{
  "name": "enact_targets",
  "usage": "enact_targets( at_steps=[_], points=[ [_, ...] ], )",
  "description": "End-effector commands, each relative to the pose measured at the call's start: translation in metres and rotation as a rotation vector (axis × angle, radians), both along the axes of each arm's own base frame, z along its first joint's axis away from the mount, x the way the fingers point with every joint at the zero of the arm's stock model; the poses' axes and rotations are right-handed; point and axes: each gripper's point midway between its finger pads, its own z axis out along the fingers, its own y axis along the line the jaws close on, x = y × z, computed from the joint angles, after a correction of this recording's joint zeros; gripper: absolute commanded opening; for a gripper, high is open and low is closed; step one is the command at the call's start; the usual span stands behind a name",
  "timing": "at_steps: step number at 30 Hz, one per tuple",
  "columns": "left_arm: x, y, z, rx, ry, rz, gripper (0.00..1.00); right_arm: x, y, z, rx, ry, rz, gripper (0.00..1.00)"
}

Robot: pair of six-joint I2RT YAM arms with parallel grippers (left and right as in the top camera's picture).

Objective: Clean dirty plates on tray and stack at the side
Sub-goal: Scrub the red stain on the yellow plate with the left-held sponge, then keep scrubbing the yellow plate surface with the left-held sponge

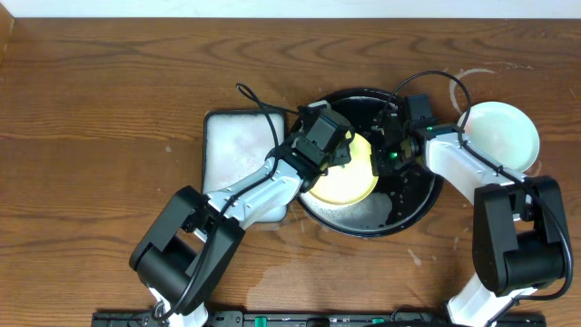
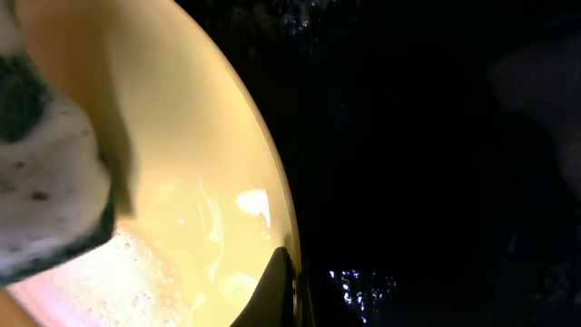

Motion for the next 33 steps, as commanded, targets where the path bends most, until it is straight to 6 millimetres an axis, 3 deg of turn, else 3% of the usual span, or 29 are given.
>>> enact_targets(
  at_steps=[1,8,13,17,26,33],
  points=[
    [-0.004,0.004,-0.010,0.040,0.013,-0.024,0.55,-0.007,0.001,-0.010,-0.024,0.029,0.035,0.01],
    [-0.008,0.008,-0.014,0.113,-0.002,-0.099,0.57,-0.007,0.001,-0.010,-0.024,0.030,0.035,0.01],
    [-0.006,0.035,-0.022,0.247,-0.007,-0.034,0.57,-0.007,0.001,-0.010,-0.024,0.031,0.036,0.01],
    [-0.003,0.039,-0.021,0.314,-0.045,-0.087,0.57,-0.007,0.001,-0.010,-0.024,0.031,0.036,0.01],
    [0.011,0.031,0.016,0.254,-0.151,-0.083,0.57,-0.007,0.001,-0.010,-0.024,0.031,0.036,0.01],
    [0.019,0.038,-0.012,0.302,-0.134,-0.065,0.57,-0.008,0.001,-0.010,-0.025,0.035,0.036,0.01]
  ],
)
